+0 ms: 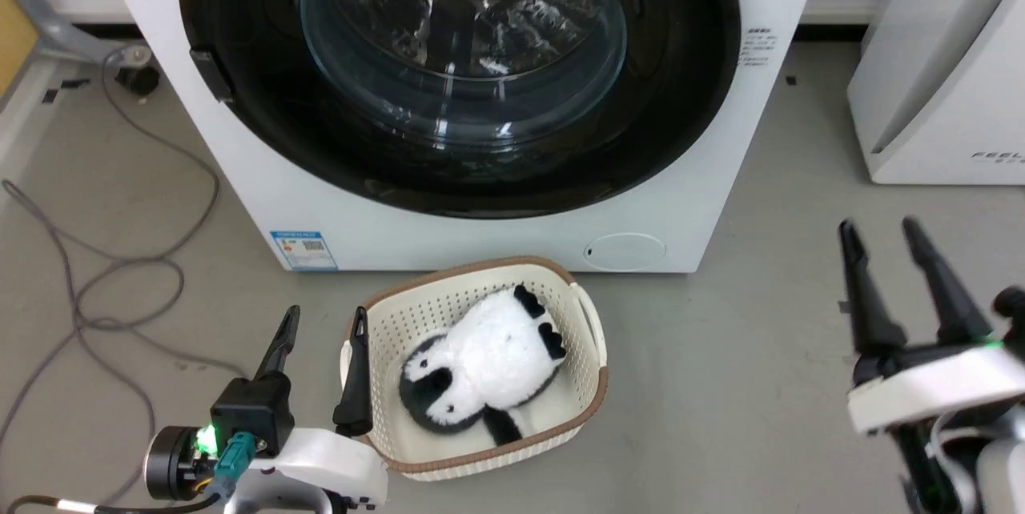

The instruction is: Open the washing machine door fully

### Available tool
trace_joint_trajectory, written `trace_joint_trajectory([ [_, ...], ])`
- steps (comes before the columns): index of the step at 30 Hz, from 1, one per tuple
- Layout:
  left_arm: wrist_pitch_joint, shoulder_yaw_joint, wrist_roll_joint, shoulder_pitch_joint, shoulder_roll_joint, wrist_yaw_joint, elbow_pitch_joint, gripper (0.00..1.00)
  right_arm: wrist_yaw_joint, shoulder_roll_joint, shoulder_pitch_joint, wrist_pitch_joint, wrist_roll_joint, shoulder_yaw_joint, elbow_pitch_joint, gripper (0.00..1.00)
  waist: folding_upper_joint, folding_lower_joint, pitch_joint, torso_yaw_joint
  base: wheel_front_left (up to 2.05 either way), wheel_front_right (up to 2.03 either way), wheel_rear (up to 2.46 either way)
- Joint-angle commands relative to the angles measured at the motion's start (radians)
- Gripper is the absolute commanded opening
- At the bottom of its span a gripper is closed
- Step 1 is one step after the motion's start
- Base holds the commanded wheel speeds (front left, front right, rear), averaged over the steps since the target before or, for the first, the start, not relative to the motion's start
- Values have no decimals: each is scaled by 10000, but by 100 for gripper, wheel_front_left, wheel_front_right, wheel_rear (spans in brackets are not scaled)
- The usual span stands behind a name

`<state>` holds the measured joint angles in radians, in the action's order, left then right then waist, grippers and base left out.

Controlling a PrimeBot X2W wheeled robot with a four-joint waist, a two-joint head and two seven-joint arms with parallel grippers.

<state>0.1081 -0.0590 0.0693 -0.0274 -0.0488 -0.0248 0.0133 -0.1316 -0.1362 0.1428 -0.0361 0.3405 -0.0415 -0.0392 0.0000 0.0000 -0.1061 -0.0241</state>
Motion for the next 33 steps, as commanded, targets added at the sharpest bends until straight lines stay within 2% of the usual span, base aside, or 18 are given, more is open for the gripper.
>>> trace_joint_trajectory([
  [1, 102, -55, 89, -215, -10, -57, -41, 100, 4, -101, 286, 40, 222, -81, -66, 100, 0, 0, -108, -40, 0, 0, 0],
  [12, 331, -157, 154, -557, -10, -69, -193, 100, 5, 43, 1764, 1050, 1148, -798, 142, 100, 0, 0, -675, -303, 0, 0, 0],
  [18, 457, -292, 253, -713, -11, -107, -217, 100, 5, 333, 2813, 1738, 1561, -1463, 497, 100, 0, 0, -932, -505, 0, 0, 0],
  [20, 498, -339, 292, -753, -11, -126, -221, 100, 6, 417, 3195, 1965, 1672, -1717, 651, 14, 0, 0, -1020, -575, 0, 0, 0],
  [21, 519, -363, 312, -768, -11, -137, -221, 100, 6, 438, 3392, 2078, 1717, -1836, 739, 0, 0, 0, -1065, -610, 0, 0, 0],
  [33, 749, -626, 527, -1037, -12, -220, -246, 100, 7, 468, 5747, 3141, 2017, -3231, 2318, 0, 0, 0, -1689, -980, 0, 0, 0],
])
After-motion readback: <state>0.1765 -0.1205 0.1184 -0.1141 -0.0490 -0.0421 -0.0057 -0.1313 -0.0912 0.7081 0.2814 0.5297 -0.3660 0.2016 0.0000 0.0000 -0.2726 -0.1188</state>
